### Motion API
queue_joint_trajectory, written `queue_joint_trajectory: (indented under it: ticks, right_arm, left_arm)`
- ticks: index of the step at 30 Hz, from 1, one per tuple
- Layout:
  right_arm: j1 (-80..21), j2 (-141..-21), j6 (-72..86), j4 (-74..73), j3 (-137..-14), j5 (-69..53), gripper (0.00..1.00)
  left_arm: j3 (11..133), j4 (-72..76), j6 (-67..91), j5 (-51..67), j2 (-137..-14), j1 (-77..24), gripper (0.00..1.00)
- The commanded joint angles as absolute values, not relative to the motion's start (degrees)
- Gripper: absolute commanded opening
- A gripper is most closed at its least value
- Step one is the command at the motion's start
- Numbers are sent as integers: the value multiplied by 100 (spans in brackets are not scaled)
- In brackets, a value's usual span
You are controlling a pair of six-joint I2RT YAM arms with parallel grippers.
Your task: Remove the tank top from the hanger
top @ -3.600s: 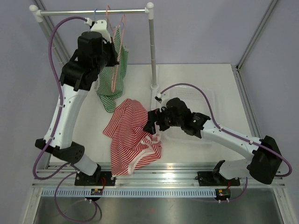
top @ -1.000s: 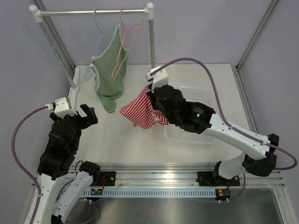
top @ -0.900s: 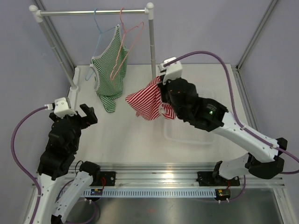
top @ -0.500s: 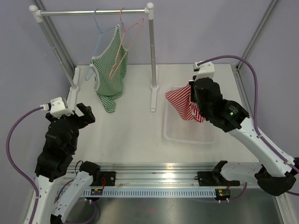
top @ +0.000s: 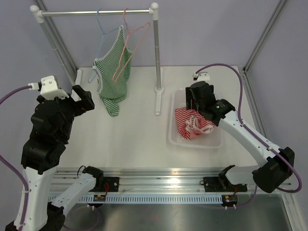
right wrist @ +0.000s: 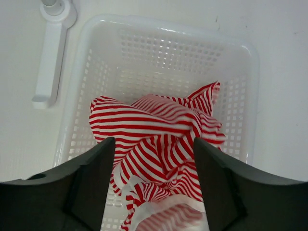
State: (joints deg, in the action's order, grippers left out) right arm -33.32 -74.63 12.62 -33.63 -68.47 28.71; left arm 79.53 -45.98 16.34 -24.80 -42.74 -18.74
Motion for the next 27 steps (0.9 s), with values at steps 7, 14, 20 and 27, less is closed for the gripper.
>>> queue_joint_trajectory:
  ticks: [7, 14, 20, 27]
  right_arm:
    - [-3322, -7269, 1187, -3638, -8033, 3094, 100]
    - [-3322, -6303, 1222, -3411, -7489, 1175, 99]
    - [-3331, -5494, 1292, -3041, -6909, -945, 100]
    - [-3322, -5159, 1397, -2988, -6522, -2161, 99]
  left_arm:
    - [9025, -4904, 1380, -2048, -5439, -1854, 99]
    - [9940, -4536, 872, -2618, -6608, -1820, 99]
    - [10669, -3788, 440, -1883, -7556, -1328, 99]
    - [11056, -3051, 44, -687, -8567, -853, 99]
